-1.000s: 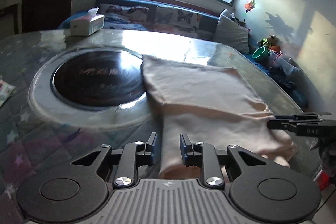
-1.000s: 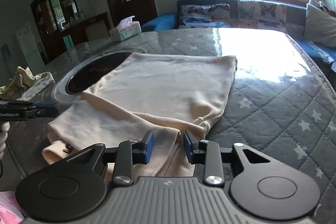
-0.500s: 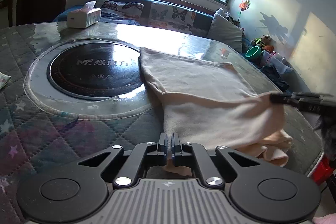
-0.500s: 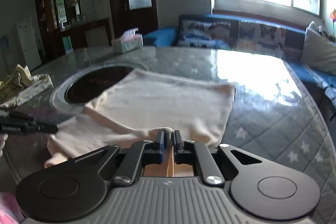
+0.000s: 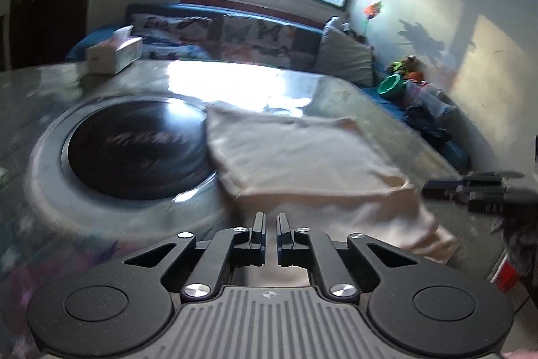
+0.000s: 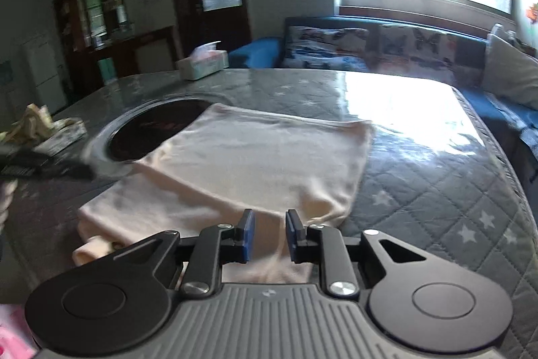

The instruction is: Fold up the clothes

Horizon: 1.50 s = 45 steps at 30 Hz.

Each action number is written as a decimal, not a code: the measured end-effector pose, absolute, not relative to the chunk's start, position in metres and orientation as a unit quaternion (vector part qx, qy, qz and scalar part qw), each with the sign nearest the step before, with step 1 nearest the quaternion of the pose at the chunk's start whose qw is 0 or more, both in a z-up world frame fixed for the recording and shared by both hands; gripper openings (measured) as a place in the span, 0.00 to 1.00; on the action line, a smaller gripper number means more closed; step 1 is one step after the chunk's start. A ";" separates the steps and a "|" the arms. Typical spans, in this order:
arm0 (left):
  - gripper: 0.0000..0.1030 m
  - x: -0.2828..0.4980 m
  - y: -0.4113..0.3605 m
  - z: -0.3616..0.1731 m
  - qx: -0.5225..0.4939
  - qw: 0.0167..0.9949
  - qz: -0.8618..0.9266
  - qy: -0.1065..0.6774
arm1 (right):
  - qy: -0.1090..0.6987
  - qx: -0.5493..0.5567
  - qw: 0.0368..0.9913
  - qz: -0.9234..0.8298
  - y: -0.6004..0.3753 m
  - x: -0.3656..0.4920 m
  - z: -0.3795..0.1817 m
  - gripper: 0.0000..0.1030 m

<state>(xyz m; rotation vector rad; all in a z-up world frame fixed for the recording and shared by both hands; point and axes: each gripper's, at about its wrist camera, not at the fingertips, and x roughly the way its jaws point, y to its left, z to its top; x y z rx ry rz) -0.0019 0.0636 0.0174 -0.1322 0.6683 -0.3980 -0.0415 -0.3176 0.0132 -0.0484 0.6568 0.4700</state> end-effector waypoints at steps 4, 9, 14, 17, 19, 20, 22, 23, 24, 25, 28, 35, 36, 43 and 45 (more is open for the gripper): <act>0.08 0.021 0.040 0.013 -0.048 0.920 -0.209 0.327 | 0.329 -0.047 0.908 0.255 -0.305 -0.049 0.009 0.19; 0.08 0.044 0.030 -0.005 -0.042 0.915 -0.203 0.345 | 0.352 -0.063 0.896 0.264 -0.298 -0.054 -0.005 0.19; 0.08 0.050 0.033 -0.013 -0.045 0.914 -0.196 0.352 | 0.341 -0.066 0.899 0.266 -0.298 -0.050 0.003 0.19; 0.10 0.049 0.031 -0.010 -0.042 0.917 -0.196 0.346 | 0.323 -0.061 0.907 0.263 -0.296 -0.040 0.011 0.19; 0.13 0.049 0.030 -0.010 -0.039 0.917 -0.196 0.346 | 0.319 -0.059 0.909 0.263 -0.293 -0.031 0.011 0.19; 0.13 0.050 0.029 -0.011 -0.037 0.917 -0.195 0.347 | 0.321 -0.059 0.908 0.261 -0.291 -0.026 0.009 0.19; 0.13 0.051 0.029 -0.014 -0.031 0.916 -0.193 0.351 | 0.329 -0.058 0.907 0.256 -0.290 -0.019 0.002 0.19; 0.13 0.052 0.030 -0.016 -0.030 0.915 -0.193 0.353 | 0.336 -0.058 0.906 0.252 -0.291 -0.016 -0.003 0.19; 0.14 0.052 0.031 -0.017 -0.031 0.914 -0.194 0.353 | 0.342 -0.056 0.905 0.249 -0.292 -0.015 -0.007 0.19; 0.14 0.051 0.031 -0.017 -0.031 0.914 -0.195 0.354 | 0.344 -0.052 0.904 0.249 -0.294 -0.016 -0.009 0.19; 0.18 0.047 0.031 -0.012 -0.027 0.916 -0.196 0.349 | 0.340 -0.055 0.903 0.256 -0.295 -0.026 -0.004 0.19; 0.27 0.019 0.017 -0.009 0.007 0.916 -0.224 0.334 | 0.349 -0.081 0.893 0.272 -0.292 -0.051 -0.004 0.20; 0.27 0.015 0.015 -0.010 0.013 0.915 -0.229 0.333 | 0.352 -0.086 0.892 0.270 -0.292 -0.053 -0.006 0.20; 0.32 -0.003 0.002 -0.014 0.050 0.911 -0.245 0.327 | 0.327 -0.099 0.895 0.288 -0.277 -0.059 0.005 0.26; 0.33 -0.006 -0.001 -0.015 0.059 0.911 -0.248 0.325 | 0.322 -0.104 0.892 0.298 -0.269 -0.057 0.004 0.27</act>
